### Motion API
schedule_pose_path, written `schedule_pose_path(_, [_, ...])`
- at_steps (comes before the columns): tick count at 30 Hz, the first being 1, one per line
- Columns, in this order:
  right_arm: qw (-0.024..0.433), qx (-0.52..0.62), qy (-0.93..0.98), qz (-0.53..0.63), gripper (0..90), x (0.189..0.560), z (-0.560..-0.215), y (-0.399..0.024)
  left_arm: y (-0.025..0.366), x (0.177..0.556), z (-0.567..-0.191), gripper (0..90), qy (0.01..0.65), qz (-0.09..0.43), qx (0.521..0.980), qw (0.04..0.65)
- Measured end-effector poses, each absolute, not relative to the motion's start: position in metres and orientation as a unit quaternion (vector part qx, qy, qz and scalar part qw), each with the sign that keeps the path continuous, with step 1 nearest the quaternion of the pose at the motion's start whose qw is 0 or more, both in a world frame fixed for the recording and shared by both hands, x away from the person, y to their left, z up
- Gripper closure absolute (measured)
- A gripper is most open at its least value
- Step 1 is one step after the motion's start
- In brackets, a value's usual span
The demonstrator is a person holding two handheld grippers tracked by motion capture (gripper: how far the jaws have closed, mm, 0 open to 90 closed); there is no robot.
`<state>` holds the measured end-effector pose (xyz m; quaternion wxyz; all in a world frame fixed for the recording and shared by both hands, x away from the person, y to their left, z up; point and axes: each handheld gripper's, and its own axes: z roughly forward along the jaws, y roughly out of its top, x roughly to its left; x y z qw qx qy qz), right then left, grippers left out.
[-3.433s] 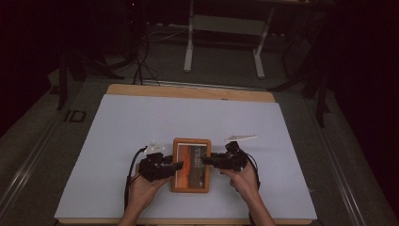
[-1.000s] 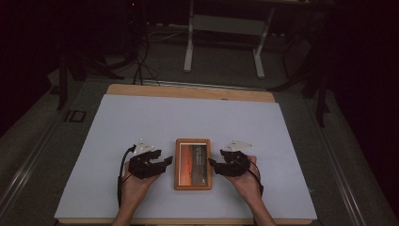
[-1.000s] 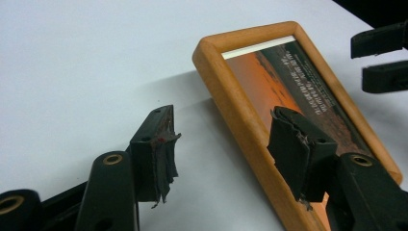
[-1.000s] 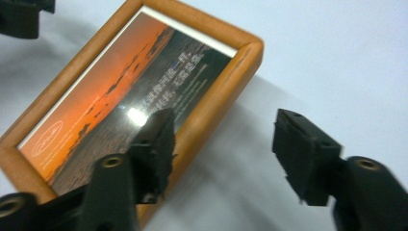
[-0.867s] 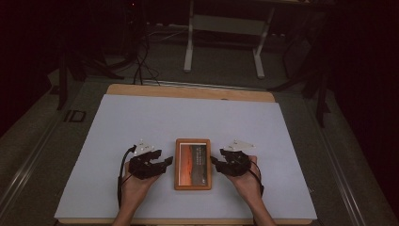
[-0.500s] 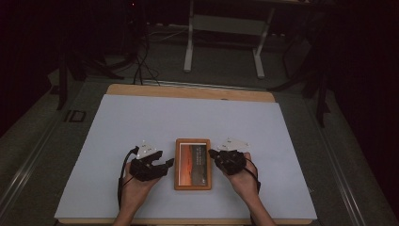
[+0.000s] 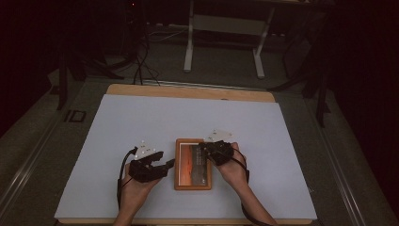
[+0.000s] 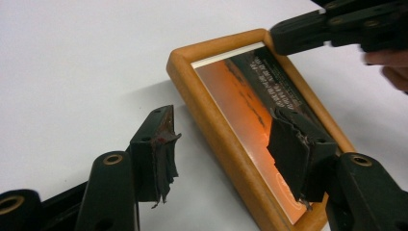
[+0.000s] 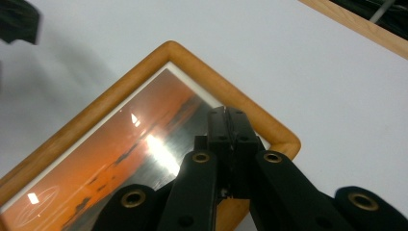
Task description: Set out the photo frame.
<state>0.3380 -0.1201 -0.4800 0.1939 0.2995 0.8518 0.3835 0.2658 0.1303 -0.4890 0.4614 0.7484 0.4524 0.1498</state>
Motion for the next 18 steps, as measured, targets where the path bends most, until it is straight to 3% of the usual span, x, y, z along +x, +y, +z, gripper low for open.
schedule_pose_path(18, [0.185, 0.319, 0.851, 0.374, 90.0, 0.357, -0.489, -0.122, 0.128, 0.265, -0.49, 41.4, 0.454, 0.146, 0.75, 0.458])
